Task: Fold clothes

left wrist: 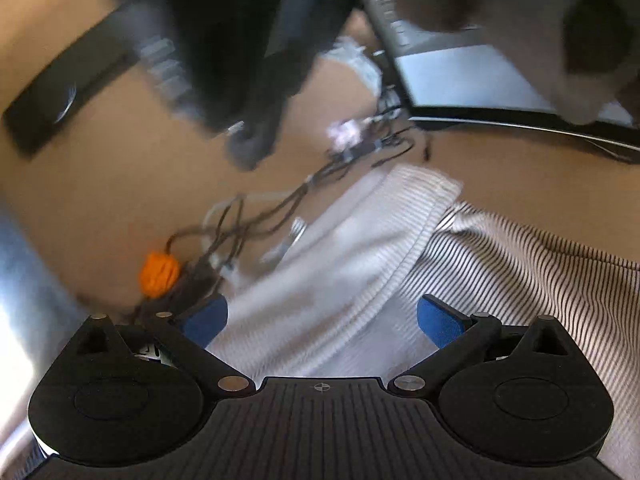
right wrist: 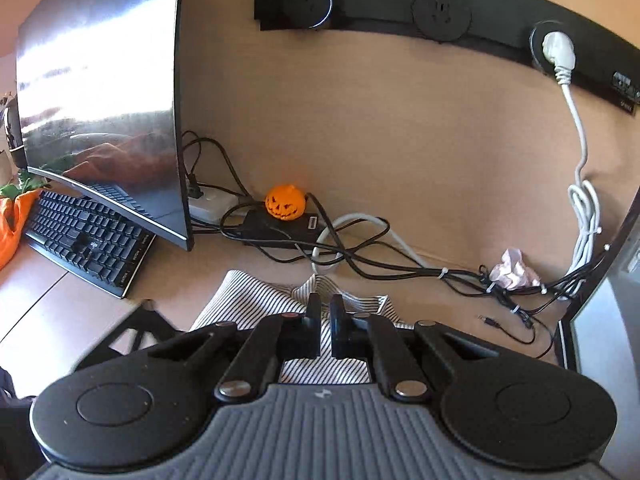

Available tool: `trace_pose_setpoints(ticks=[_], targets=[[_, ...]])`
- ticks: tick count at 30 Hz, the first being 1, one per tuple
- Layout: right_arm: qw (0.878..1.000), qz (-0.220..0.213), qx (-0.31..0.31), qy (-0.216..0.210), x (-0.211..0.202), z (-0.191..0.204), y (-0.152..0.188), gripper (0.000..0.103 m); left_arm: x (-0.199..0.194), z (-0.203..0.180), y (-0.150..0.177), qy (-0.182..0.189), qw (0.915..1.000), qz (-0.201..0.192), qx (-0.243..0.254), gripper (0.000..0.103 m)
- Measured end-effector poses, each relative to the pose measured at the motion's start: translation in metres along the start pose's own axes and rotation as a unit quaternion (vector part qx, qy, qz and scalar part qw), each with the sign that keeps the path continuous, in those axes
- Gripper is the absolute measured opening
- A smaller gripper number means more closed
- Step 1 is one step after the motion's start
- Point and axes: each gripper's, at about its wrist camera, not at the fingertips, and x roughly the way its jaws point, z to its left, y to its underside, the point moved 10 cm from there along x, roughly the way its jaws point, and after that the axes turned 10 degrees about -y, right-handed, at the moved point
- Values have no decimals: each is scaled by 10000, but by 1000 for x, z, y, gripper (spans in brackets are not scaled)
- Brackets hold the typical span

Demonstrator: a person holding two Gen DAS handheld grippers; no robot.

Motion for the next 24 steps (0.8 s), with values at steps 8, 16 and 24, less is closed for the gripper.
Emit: trace_pose_setpoints(ticks=[8, 16, 24], targets=[[9997, -31, 190, -174, -11, -19, 0, 4, 24, -23, -32, 35, 9991, -313, 278, 64], [9989, 38, 426, 198, -23, -61, 21, 4, 45, -27, -30, 367, 9991, -97, 172, 10], [9978, 199, 293, 564, -23, -90, 40, 29, 36, 66, -12, -414, 9949, 158, -901, 6]])
